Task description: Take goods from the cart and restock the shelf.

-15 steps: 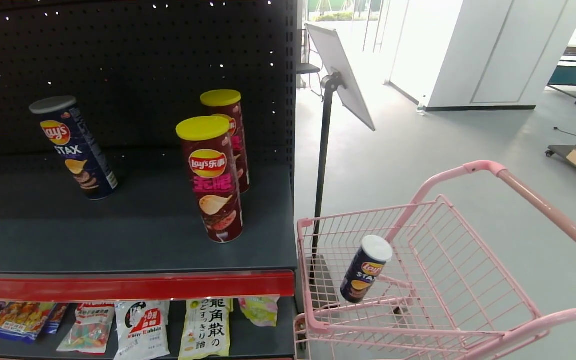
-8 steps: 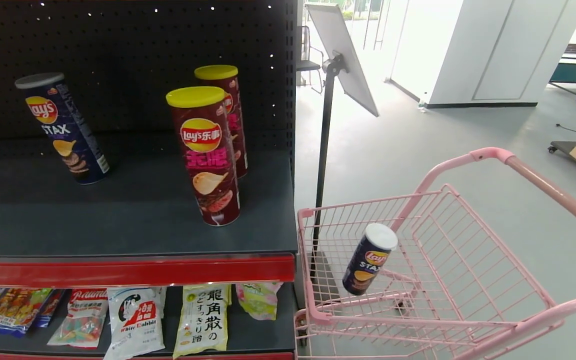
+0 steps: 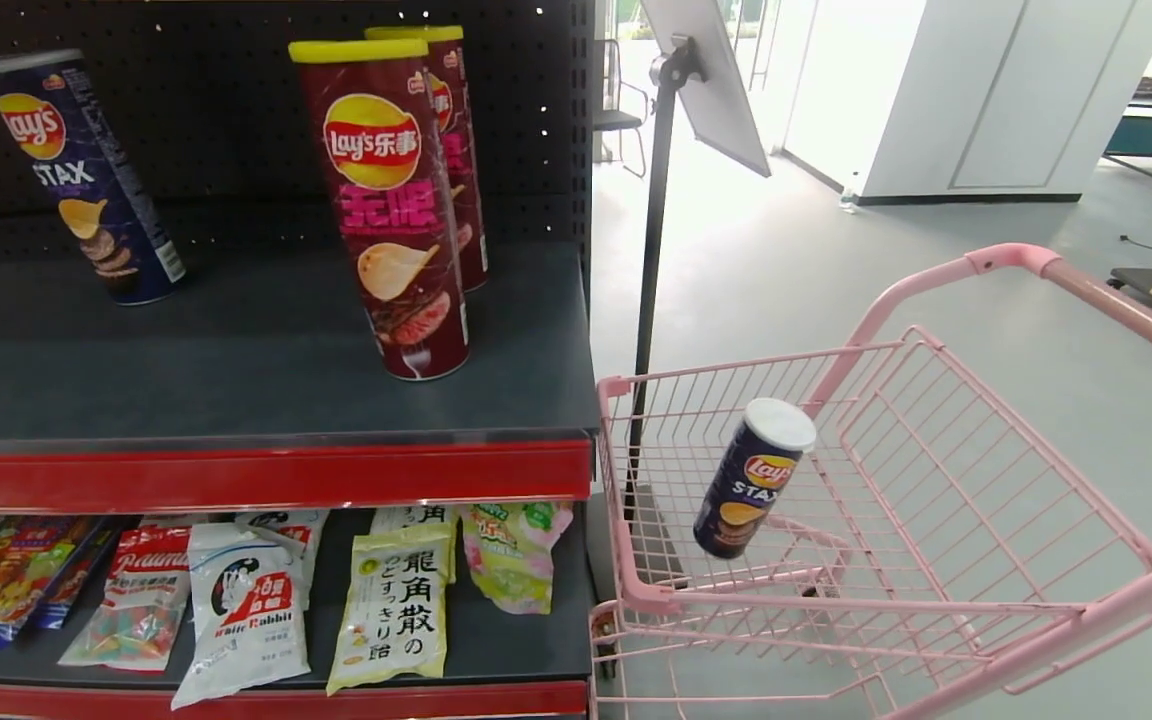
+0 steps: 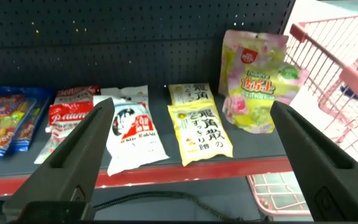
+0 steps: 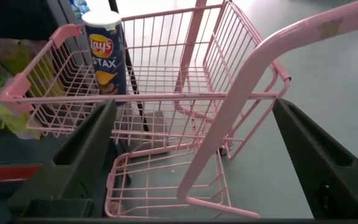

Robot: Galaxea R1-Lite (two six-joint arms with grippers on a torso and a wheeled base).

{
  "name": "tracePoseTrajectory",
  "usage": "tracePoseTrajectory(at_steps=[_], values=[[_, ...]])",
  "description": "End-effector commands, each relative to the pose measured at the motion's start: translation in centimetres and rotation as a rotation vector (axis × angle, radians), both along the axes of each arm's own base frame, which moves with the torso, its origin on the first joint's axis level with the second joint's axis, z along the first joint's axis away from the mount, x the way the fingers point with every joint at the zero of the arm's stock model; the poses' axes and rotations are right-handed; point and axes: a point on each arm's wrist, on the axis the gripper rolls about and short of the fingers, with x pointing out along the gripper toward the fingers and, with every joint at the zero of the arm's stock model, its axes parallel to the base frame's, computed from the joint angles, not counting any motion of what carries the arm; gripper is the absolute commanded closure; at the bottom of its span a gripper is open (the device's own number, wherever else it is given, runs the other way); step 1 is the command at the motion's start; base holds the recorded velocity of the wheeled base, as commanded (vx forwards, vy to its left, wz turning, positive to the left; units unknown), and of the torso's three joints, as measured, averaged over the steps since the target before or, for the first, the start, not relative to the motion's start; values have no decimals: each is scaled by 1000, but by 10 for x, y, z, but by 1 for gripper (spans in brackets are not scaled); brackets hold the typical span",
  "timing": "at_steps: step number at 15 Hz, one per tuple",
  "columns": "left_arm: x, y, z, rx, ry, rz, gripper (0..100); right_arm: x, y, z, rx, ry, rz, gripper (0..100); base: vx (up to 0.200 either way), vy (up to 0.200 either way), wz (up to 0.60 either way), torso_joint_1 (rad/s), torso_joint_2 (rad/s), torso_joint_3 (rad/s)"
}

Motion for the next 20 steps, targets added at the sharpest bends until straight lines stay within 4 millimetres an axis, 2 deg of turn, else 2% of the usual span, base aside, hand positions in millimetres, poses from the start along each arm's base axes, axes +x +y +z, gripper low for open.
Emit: tracePoseTrajectory(at_steps=[1, 4, 9, 10, 11, 12, 13, 14, 15, 16, 17, 18, 20], values=[[0, 0, 0, -1, 1, 0, 0, 0, 0, 0, -1, 2, 0, 0, 0, 0, 0, -193, 520, 325], [0, 0, 0, -1, 1, 0, 0, 0, 0, 0, -1, 2, 0, 0, 0, 0, 0, -115, 331, 212], [0, 0, 0, -1, 1, 0, 0, 0, 1, 1, -1, -5, 29, 0, 0, 0, 0, -11, 32, 22], [0, 0, 0, -1, 1, 0, 0, -5, 1, 20, -3, -71, 44, 0, 0, 0, 0, 0, 0, 0], [0, 0, 0, -1, 1, 0, 0, 0, 1, 107, -3, -115, 135, 0, 0, 0, 0, 0, 0, 0], [0, 0, 0, -1, 1, 0, 0, 23, 3, 155, -4, -110, 192, 0, 0, 0, 0, 0, 0, 0], [0, 0, 0, -1, 0, 0, 0, 52, 7, 193, 3, -114, 273, 0, 0, 0, 0, 0, 0, 0], [0, 0, 0, -1, 1, 0, 0, 80, 13, 216, 2, -116, 371, 0, 0, 0, 0, 0, 0, 0], [0, 0, 0, -1, 1, 0, 0, 102, 18, 229, -3, -116, 439, 0, 0, 0, 0, 0, 0, 0], [0, 0, 0, -1, 1, 0, 0, 158, 26, 244, -11, -103, 569, 0, 0, 0, 0, 0, 0, 0], [0, 0, 0, -1, 1, 0, 0, 178, 25, 243, -19, -97, 609, 0, 0, 0, 0, 0, 0, 0], [0, 0, 0, -1, 1, 0, 0, 238, 4, 225, -109, -59, 655, 0, 0, 0, 0, 0, 0, 0], [0, 0, 0, -1, 1, 0, 0, 320, -41, 187, -304, -28, 736, 0, 0, 0, 0, 0, 0, 0]])
